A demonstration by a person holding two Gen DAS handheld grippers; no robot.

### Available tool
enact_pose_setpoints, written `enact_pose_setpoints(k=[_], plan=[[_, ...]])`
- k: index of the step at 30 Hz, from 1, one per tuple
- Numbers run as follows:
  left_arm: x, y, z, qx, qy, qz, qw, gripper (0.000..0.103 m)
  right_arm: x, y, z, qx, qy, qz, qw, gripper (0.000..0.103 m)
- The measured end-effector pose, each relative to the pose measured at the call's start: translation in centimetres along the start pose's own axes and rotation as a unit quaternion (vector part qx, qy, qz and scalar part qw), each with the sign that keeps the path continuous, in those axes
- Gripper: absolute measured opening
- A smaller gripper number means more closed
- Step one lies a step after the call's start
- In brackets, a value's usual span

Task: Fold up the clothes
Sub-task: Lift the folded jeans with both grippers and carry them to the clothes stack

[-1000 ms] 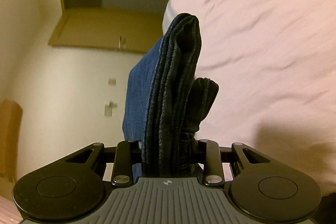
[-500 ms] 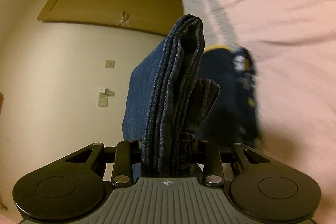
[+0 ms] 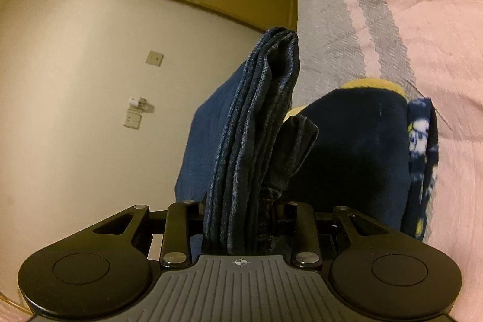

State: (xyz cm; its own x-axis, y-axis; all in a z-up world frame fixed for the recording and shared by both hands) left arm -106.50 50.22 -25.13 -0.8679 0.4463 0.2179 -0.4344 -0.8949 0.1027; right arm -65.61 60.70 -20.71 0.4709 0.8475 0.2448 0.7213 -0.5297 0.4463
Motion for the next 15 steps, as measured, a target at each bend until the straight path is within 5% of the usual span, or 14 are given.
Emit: enact_pose_setpoints(k=[7,15], plan=[[0.8,-1.7,-3.1,0.008,-0.013,-0.004,0.9999,0.028,-0.3,-1.3,1.2,0.020,0.012,0.008,1.000,0.032],[2.2,-4.1,-7.5,0.091,-0.017,-0.059,0.9939,0.039,-1.5,-3.8,3.8,-0.085,-0.012,-0.006,0.996,0.055]])
Point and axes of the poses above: each gripper's, at about its wrist camera, not at the fingertips, and y roughly against the way its jaws point, z to its right, x to its top, the point moved 1 cm from there along -y, roughly the way its jaws point, and after that the axes turned 6 degrees about -x, right-handed, at the moved point
